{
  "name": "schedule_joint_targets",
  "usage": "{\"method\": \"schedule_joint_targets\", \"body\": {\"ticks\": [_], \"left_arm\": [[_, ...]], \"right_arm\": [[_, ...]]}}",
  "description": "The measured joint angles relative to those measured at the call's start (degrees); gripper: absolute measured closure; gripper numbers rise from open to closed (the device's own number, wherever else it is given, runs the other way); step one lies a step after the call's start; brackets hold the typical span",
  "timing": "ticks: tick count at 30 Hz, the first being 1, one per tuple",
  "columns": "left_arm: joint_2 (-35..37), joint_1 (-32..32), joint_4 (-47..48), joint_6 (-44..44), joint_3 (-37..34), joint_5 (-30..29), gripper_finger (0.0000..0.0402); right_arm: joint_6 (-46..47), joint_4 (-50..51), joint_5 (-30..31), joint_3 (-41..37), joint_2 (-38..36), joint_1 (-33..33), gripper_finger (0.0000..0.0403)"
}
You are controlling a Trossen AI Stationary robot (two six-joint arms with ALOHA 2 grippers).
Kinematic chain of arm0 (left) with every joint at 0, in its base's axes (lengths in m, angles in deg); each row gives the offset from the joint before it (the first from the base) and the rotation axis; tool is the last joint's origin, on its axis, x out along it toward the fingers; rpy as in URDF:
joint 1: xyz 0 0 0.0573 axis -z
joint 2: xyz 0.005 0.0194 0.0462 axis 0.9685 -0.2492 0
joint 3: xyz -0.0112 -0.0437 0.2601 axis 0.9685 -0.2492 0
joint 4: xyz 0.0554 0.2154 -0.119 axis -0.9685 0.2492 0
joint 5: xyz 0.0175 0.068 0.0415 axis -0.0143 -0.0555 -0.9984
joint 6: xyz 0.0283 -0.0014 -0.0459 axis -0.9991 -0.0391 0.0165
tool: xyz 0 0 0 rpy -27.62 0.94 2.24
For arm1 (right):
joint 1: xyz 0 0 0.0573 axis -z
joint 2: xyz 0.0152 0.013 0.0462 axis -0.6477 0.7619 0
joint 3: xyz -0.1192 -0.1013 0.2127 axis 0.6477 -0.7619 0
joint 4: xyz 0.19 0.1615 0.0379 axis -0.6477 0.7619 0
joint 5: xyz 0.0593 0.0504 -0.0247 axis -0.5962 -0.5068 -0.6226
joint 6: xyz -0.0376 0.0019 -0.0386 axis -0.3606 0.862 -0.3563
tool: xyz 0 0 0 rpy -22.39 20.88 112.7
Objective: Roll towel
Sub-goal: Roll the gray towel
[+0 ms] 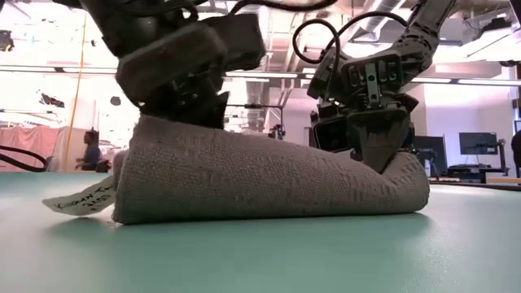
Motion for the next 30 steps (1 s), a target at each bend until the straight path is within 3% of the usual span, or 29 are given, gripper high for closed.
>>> {"method": "schedule_joint_targets", "body": {"ticks": [4,6,9,16,24,30], "left_arm": [[4.99,1.91,11.17,3.9,-0.36,-9.13,0.0401],[8.74,3.02,11.66,4.29,-0.12,-13.36,0.0401],[12.85,4.1,9.02,1.02,-0.04,-15.06,0.0401],[8.92,3.9,-8.4,-9.8,0.0,-5.87,0.0401],[4.19,-0.6,-5.39,-7.58,-0.15,-0.81,0.0401],[4.19,-1.02,-1.92,-6.49,-0.09,0.9,0.0401]], "right_arm": [[0.08,-0.15,-0.04,0.19,1.75,-0.15,0.0341],[0.41,-0.58,-0.05,0.2,1.85,-0.15,0.0341],[0.63,-0.83,0.26,0.09,0.93,-0.09,0.0341],[1.55,-0.73,0.74,0.93,0.79,0.07,0.034],[2.07,-2.17,0.87,0.94,0.81,-0.11,0.0335],[-0.56,-1.86,0.87,2.21,0.9,0.25,0.0276]]}}
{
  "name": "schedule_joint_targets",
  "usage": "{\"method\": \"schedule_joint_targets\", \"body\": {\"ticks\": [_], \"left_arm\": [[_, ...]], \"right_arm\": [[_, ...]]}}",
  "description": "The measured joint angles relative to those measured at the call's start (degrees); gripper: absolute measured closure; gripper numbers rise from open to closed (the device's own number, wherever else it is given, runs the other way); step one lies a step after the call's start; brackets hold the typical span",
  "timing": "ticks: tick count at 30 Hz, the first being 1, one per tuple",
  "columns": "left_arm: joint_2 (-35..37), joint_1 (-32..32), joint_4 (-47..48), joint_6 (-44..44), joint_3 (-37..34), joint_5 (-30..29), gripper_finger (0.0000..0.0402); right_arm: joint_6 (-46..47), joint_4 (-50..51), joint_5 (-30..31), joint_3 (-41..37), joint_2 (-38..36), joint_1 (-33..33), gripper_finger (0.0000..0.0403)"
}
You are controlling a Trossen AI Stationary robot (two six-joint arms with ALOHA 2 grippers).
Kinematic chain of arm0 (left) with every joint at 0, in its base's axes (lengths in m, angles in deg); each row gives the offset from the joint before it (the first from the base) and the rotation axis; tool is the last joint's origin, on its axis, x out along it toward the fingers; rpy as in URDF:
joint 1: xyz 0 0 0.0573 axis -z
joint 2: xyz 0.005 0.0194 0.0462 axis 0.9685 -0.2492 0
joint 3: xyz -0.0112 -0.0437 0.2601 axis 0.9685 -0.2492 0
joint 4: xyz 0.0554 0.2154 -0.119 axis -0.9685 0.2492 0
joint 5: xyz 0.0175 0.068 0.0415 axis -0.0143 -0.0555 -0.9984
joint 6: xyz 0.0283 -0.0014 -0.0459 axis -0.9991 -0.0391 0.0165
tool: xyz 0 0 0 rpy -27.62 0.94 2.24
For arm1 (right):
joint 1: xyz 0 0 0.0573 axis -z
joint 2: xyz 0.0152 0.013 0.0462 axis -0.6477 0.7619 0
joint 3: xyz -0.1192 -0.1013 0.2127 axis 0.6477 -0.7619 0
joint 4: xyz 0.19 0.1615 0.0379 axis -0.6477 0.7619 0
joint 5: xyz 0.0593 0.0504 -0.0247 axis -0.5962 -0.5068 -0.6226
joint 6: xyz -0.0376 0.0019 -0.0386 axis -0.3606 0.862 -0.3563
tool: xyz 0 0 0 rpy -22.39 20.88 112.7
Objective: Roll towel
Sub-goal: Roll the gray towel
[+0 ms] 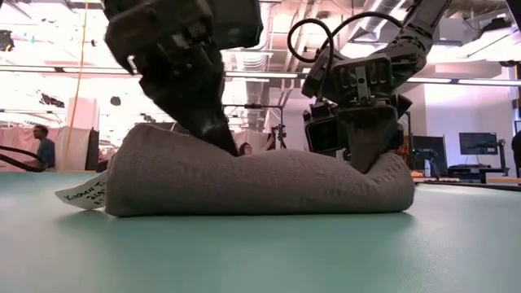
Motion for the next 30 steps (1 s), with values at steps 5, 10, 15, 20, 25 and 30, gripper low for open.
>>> {"method": "schedule_joint_targets", "body": {"ticks": [5,10,15,20,25,30], "left_arm": [[-0.91,-0.01,0.57,3.09,-2.39,1.97,0.0401],[-0.51,-0.03,-0.66,6.59,-5.43,3.55,0.0401],[-0.48,-1.17,0.15,7.07,-5.6,6.8,0.0401],[-0.42,-3.63,0.42,7.53,-5.6,12.26,0.0401],[-0.48,-4.91,0.48,7.06,-5.62,14.3,0.0401],[-0.56,-5.63,0.5,6.53,-5.66,16.45,0.0401]], "right_arm": [[-0.2,2.19,-0.79,2.46,0.05,0.7,0.0215],[-4.15,11.12,0.01,4.66,-3.57,2.54,0.0179],[-8.52,20.04,7.05,4.72,-13.88,4.56,0.0173],[-15.19,21.0,22.14,1.34,-27.84,0.1,0.0174],[-11.76,-4.84,32.03,-12.7,-36.28,-12.23,0.0175],[-5.51,-28.73,38.32,-23.0,-32.16,-16.82,0.0187]]}}
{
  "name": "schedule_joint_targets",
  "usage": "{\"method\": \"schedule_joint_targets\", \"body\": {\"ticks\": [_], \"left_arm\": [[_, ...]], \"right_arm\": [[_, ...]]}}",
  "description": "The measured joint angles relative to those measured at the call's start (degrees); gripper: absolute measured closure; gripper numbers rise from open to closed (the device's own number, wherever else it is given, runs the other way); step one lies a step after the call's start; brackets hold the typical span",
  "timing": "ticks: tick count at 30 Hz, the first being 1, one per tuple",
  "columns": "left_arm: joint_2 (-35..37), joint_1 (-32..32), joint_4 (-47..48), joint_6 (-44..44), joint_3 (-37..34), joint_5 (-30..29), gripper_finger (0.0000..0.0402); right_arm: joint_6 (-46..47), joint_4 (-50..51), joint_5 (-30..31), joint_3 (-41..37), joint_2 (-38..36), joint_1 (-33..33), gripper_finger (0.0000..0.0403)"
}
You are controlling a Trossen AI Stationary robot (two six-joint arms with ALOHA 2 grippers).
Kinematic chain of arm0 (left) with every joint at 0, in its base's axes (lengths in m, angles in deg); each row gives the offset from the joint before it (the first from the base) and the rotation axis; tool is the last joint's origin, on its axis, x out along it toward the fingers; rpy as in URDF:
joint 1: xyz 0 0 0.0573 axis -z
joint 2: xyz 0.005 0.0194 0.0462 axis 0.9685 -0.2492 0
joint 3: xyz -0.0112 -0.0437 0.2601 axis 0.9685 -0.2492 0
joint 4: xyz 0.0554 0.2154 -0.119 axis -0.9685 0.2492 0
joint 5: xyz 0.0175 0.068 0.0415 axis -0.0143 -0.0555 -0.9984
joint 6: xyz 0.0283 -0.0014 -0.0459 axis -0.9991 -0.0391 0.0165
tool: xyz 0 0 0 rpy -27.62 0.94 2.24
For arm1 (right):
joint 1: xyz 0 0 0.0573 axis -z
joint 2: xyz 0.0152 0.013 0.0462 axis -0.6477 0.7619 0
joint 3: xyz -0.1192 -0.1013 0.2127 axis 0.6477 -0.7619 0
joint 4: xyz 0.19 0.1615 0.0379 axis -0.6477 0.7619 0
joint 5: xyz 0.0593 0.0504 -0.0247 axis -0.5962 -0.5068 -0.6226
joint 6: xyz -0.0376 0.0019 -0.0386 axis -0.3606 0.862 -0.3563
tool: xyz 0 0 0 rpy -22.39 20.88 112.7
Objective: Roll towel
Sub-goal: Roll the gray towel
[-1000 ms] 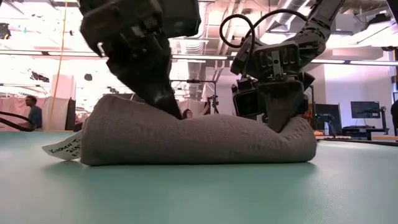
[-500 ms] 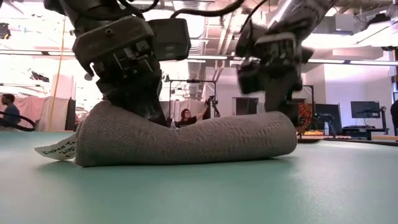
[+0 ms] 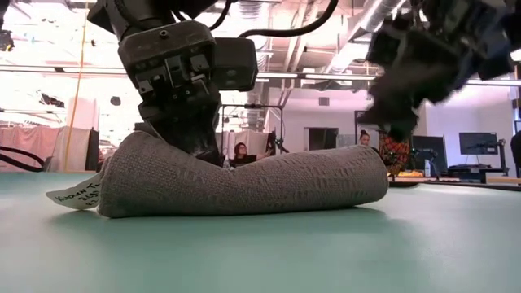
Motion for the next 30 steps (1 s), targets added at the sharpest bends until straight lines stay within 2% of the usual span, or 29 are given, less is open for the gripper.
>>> {"method": "schedule_joint_targets", "body": {"ticks": [9,16,20,25,30], "left_arm": [[0.69,-0.48,0.02,0.85,-0.09,1.15,0.0401],[3.2,-0.02,3.0,0.8,-0.31,4.06,0.0401],[7.23,0.89,5.28,-0.26,-0.37,3.77,0.0401],[12.61,2.27,7.16,-1.0,-0.39,1.72,0.0401],[11.86,6.79,6.07,1.43,-0.24,-0.58,0.0401]], "right_arm": [[-2.63,-5.88,0.76,4.34,16.25,2.48,0.0234],[-2.78,-3.42,2.81,8.46,24.88,6.71,0.0284],[-3.42,-3.29,3.58,9.32,28.27,7.2,0.0304],[-8.19,-2.32,4.09,11.49,30.26,6.62,0.031],[-11.47,-1.4,4.65,12.48,29.91,5.97,0.031]]}}
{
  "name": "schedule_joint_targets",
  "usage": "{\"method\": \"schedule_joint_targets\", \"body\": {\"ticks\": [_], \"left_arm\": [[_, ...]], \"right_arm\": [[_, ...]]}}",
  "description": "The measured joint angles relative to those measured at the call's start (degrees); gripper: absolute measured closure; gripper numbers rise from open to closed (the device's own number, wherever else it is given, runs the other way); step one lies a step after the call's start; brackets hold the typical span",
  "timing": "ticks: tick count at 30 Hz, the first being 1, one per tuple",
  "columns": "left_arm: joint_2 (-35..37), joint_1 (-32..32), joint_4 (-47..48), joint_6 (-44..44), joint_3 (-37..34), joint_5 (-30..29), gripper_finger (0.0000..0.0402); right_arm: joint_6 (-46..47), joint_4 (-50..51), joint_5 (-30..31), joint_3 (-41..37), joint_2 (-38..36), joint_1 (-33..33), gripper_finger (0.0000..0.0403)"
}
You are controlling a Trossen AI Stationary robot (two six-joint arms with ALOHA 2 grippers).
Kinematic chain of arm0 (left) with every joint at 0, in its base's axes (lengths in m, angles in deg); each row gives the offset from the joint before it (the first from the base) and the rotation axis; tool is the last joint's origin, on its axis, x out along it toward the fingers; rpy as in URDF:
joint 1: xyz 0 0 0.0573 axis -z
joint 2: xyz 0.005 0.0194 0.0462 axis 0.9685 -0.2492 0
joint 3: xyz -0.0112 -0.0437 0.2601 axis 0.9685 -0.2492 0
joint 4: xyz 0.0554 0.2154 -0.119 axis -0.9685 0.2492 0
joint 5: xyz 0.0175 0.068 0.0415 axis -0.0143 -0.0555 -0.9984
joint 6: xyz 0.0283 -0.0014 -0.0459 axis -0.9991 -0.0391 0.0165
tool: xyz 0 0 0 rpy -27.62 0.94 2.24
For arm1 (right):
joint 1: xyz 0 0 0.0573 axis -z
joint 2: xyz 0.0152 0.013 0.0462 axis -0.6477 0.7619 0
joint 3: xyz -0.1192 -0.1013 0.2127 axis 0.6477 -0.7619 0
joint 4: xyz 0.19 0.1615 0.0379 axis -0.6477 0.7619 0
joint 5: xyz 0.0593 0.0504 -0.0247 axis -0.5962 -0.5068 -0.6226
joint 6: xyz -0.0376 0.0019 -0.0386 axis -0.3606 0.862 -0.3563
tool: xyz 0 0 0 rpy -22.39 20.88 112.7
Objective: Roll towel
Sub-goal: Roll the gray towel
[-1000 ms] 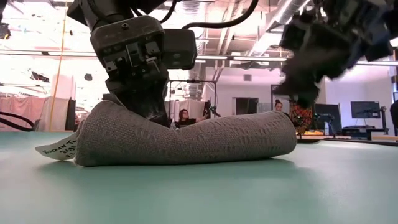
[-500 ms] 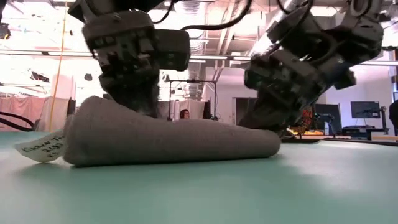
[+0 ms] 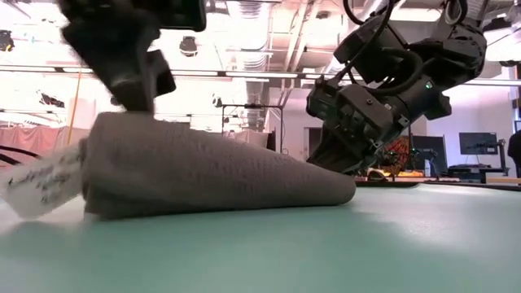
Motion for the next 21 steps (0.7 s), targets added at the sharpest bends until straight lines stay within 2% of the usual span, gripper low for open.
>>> {"method": "schedule_joint_targets", "body": {"ticks": [7,11,17,21], "left_arm": [[-5.48,5.2,-1.65,5.32,0.04,-4.3,0.0401],[-5.6,6.73,-3.05,6.61,0.09,-6.77,0.0401],[-2.44,7.71,-5.12,4.84,0.09,-8.44,0.0401],[0.96,7.39,-3.81,1.35,0.09,-14.52,0.0401]], "right_arm": [[-3.38,0.21,0.03,0.07,-0.09,-0.47,0.031],[-5.24,0.76,-0.09,0.04,-1.54,-0.78,0.031],[-10.25,3.57,-0.99,-0.5,-8.72,-1.82,0.031],[-11.5,4.52,-0.99,-0.27,-16.12,-1.5,0.031]]}}
